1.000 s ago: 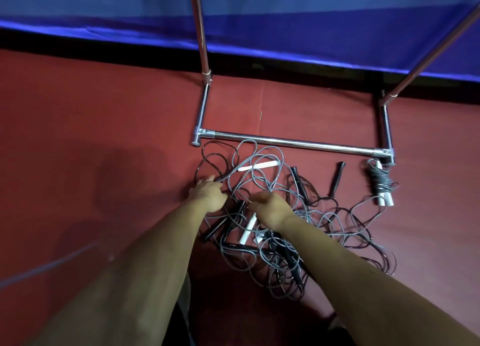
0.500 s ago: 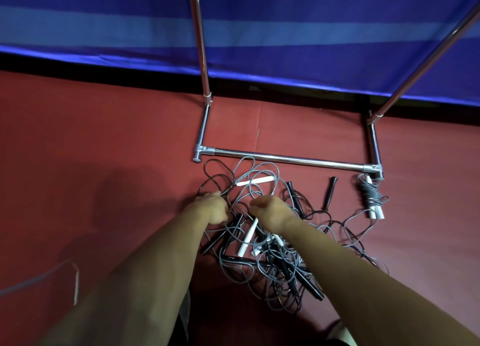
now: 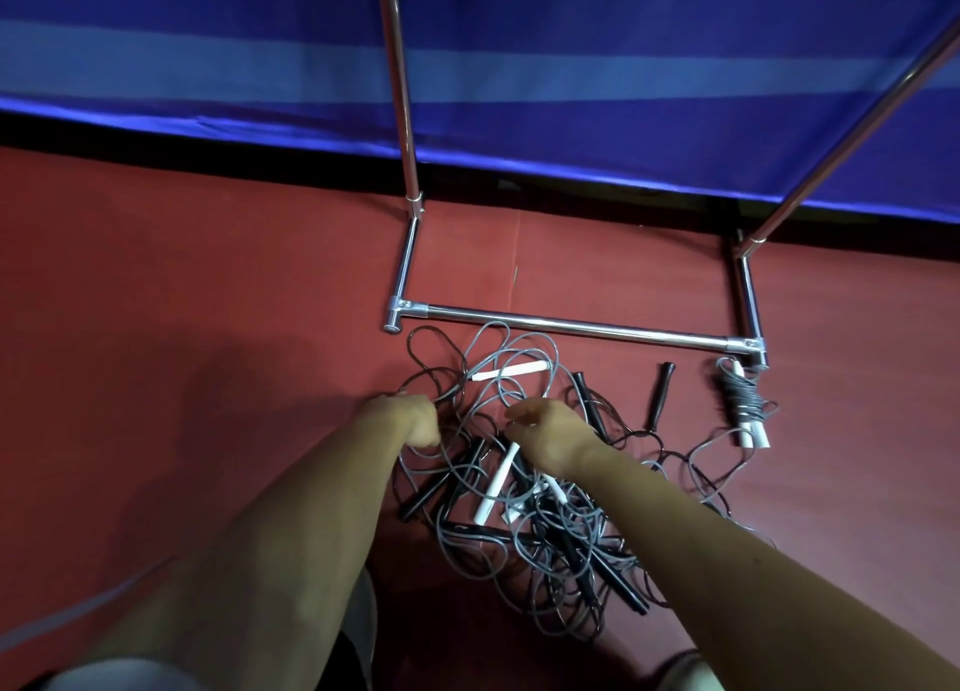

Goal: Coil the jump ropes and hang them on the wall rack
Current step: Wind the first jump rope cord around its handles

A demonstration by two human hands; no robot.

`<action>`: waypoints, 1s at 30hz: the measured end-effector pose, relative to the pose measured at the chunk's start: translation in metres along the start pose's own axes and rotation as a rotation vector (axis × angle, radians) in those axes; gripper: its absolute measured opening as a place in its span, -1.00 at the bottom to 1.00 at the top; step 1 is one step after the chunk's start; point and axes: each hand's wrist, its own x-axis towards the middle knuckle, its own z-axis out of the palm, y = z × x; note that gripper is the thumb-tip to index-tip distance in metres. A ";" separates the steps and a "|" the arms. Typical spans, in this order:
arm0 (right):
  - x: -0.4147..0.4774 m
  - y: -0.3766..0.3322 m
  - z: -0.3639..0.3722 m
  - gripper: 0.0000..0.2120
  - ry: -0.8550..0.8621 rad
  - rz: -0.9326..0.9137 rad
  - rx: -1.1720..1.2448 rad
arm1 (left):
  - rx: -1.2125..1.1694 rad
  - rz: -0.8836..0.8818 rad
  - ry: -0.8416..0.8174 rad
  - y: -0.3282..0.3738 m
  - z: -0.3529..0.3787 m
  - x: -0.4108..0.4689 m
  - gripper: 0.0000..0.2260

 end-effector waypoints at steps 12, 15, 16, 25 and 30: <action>0.012 -0.004 0.010 -0.50 -0.017 0.022 0.027 | -0.425 0.280 0.238 0.010 -0.032 -0.044 -0.91; 0.007 -0.015 0.004 -0.30 0.007 -0.014 0.026 | -0.618 0.371 0.273 0.024 -0.066 -0.075 -0.92; -0.001 -0.023 -0.001 -0.22 0.020 -0.033 0.025 | -0.651 0.412 0.265 0.029 -0.078 -0.092 -0.91; -0.069 -0.091 -0.072 -0.66 0.152 -0.353 0.071 | -0.799 0.733 0.125 0.073 -0.153 -0.284 -0.82; -0.146 -0.135 -0.091 -0.57 0.213 -0.365 -0.090 | -0.980 0.879 0.231 0.065 -0.172 -0.383 -0.83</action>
